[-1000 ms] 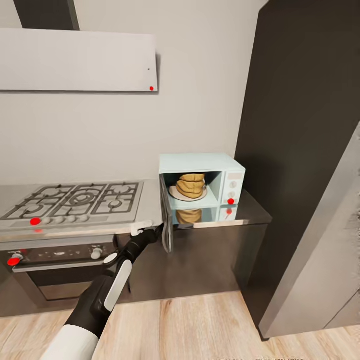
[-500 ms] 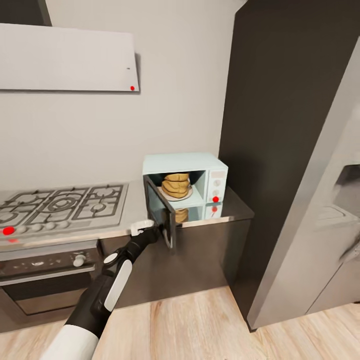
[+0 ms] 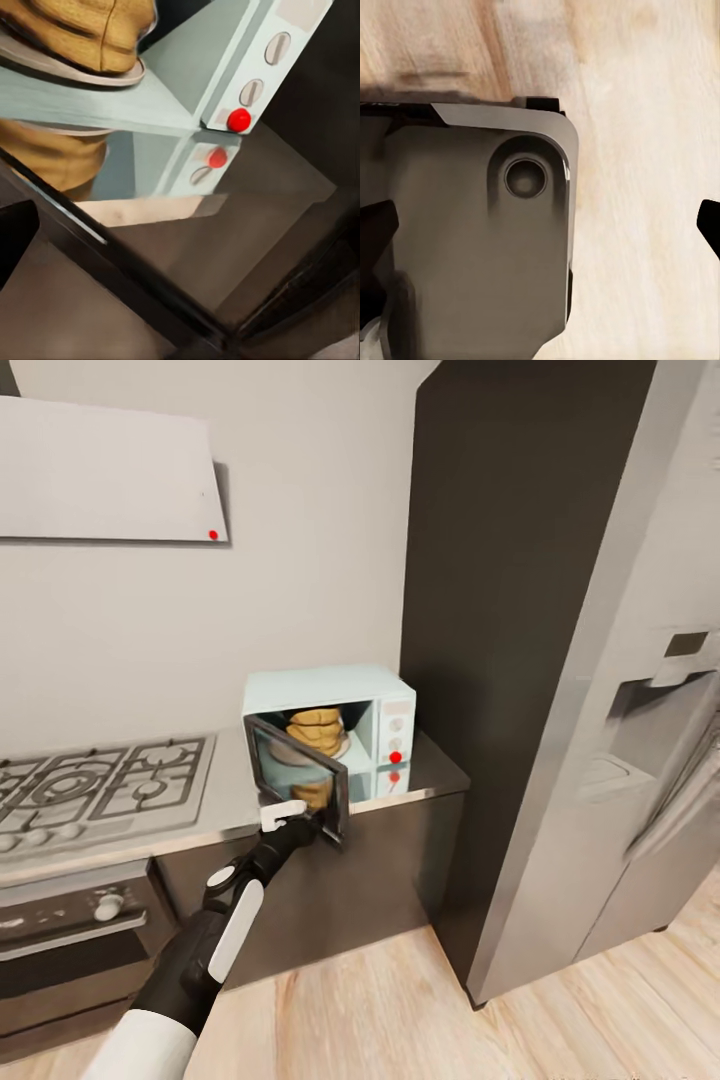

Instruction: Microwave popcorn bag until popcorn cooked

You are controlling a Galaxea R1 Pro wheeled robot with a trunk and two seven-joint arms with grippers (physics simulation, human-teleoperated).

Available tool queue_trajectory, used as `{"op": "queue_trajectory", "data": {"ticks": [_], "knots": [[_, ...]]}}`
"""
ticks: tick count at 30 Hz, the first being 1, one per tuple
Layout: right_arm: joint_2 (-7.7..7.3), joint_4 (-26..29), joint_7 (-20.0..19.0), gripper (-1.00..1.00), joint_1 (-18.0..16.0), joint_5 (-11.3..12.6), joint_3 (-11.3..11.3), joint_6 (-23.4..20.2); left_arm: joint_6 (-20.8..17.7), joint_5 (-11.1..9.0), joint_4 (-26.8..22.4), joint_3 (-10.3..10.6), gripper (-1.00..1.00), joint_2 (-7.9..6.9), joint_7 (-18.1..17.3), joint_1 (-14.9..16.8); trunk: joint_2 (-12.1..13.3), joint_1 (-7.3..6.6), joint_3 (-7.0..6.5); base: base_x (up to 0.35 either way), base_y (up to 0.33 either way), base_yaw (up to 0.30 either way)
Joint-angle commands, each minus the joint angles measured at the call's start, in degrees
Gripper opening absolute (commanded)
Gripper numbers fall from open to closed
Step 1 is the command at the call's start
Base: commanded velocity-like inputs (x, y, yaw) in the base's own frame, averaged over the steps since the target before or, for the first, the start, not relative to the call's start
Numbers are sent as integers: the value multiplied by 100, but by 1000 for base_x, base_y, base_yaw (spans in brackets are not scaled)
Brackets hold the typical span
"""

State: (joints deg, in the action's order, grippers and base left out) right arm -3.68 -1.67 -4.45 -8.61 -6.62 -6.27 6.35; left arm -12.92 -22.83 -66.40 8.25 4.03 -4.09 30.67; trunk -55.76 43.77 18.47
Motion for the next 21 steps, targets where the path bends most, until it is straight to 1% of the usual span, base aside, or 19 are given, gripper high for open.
{"op": "queue_trajectory", "data": {"ticks": [1, 9, 21], "knots": [[-2, -18, -12, 100, -9, -59, -50, 33, -36, -72, -4, 1, 100, 2, -22, 1, -5, 2, 7, 203, 0, -214], [-4, -18, -10, 100, -9, -59, -50, 33, -36, -72, -4, 1, 100, 9, -22, 1, -5, 2, 7, 239, 0, -168], [-20, -18, -10, 100, -9, -63, -48, 33, -36, -72, -4, 1, 100, 10, -22, 1, -5, 2, 7, 245, 0, -8]]}}
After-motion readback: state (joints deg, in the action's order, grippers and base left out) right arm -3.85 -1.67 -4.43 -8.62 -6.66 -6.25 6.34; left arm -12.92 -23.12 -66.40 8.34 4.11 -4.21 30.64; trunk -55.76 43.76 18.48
